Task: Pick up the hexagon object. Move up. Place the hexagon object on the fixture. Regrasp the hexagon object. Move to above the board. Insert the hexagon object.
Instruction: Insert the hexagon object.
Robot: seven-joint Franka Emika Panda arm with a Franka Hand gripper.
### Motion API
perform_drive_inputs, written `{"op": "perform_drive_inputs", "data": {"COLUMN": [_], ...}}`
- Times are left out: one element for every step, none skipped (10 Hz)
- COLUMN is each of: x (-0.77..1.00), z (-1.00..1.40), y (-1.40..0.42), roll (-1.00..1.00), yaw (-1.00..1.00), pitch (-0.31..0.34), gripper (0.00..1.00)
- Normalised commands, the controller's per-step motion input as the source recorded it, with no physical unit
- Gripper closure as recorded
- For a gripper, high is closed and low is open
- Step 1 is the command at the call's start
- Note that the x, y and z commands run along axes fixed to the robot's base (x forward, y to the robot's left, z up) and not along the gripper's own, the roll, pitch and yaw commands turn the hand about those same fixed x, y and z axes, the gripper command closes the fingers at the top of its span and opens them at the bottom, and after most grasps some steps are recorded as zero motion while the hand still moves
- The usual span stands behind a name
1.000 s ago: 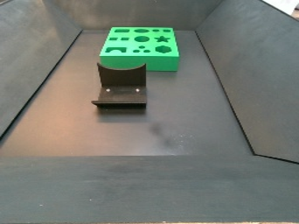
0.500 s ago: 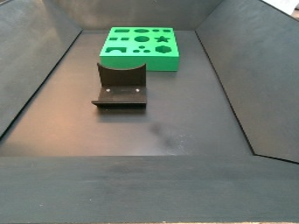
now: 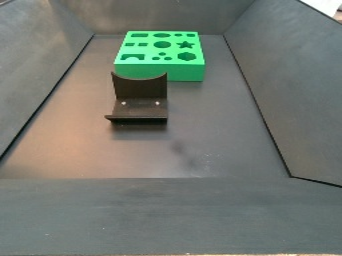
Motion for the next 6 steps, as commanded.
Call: {"op": "perform_drive_inputs", "data": {"x": [0.14, 0.1, 0.05, 0.03, 0.01, 0.0], "z": [-0.28, -0.28, -0.26, -0.28, -0.29, -0.3], "y": [0.34, 0.34, 0.3, 0.25, 0.22, 0.19], "roll": [-0.36, -0.35, -0.32, -0.26, -0.21, -0.2], "yaw": [-0.33, -0.34, -0.39, -0.42, -0.4, -0.43], "pitch": [-0.007, -0.01, -0.013, -0.02, -0.026, -0.053], "gripper": [1.0, 1.0, 1.0, 1.0, 1.0, 1.0]}}
